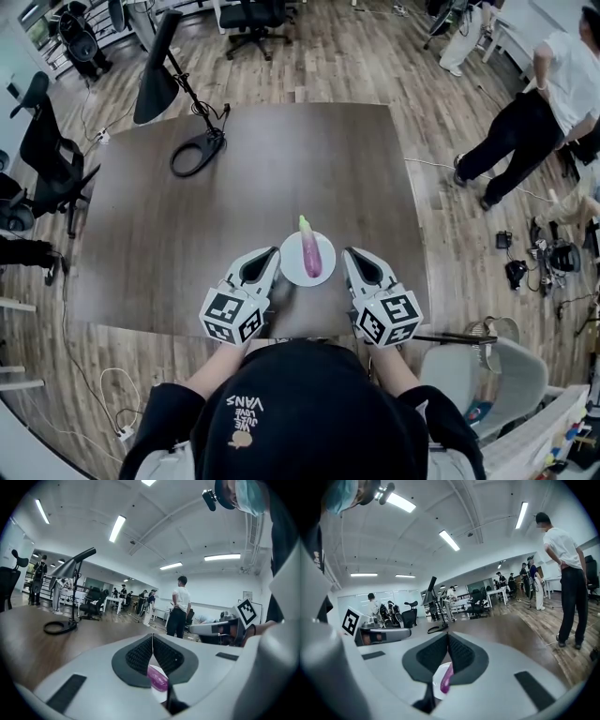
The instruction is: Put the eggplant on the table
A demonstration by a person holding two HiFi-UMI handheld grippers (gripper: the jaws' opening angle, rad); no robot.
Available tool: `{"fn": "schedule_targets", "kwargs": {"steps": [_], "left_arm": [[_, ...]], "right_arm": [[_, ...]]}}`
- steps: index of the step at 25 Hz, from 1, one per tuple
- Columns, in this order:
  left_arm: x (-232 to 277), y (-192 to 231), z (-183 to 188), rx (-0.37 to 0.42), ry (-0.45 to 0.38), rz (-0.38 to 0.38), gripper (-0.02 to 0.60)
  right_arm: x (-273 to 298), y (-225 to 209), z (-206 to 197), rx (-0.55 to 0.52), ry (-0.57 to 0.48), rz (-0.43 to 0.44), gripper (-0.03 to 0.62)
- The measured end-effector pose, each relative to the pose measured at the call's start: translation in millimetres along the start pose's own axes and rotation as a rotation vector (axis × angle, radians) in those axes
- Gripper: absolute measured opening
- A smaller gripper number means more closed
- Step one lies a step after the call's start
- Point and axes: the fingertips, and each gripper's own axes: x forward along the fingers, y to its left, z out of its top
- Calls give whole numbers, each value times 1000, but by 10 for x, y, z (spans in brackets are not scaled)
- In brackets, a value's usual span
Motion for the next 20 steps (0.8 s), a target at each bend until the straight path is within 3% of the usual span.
{"fn": "schedule_targets", "kwargs": {"steps": [20], "left_arm": [[-13,-4,-107,-32,22,-13,14]], "right_arm": [[70,96,-170,35,65,34,18]]}}
